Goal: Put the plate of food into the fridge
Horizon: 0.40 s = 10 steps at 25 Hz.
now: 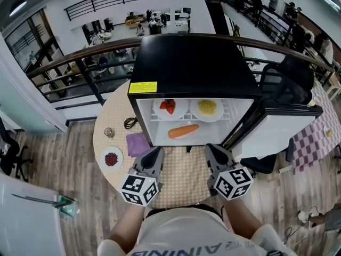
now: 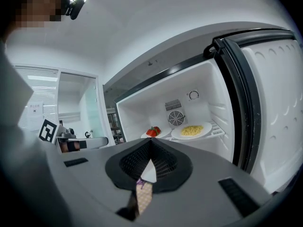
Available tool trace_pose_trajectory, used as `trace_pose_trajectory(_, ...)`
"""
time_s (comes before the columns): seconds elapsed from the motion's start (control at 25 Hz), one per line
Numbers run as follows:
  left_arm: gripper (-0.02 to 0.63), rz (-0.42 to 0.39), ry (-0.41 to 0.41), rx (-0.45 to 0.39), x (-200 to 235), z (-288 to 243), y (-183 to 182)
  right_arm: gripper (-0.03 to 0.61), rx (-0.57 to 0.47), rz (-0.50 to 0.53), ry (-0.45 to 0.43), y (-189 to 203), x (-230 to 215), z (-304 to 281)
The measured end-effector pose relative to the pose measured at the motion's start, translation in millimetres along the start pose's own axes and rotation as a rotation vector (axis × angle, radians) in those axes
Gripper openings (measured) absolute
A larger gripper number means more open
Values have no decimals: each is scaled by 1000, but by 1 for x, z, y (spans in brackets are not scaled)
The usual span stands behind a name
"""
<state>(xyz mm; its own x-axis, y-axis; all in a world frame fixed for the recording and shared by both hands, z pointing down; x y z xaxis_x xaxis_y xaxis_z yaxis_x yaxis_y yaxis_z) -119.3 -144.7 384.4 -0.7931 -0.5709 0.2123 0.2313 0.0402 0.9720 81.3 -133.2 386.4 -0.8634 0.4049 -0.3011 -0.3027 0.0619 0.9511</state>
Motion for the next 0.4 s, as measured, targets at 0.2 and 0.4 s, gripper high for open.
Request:
trace_pose_trajectory(0.2, 8, -8, 10, 11, -2, -5, 3, 20, 21, -20, 6, 7, -5, 0)
trace_pose_trajectory(0.4, 8, -10, 19, 24, -2, -11, 8, 20, 28, -5, -1, 7, -9, -5)
Point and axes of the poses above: the fingertips, and each gripper's own axes: z backward along the fingers, x to its left, y out of its underside, the point moved 4 cm from there along z, backward along the fingers, and after that the axes turned 14 degrees about -x, right-handed, at the moved point
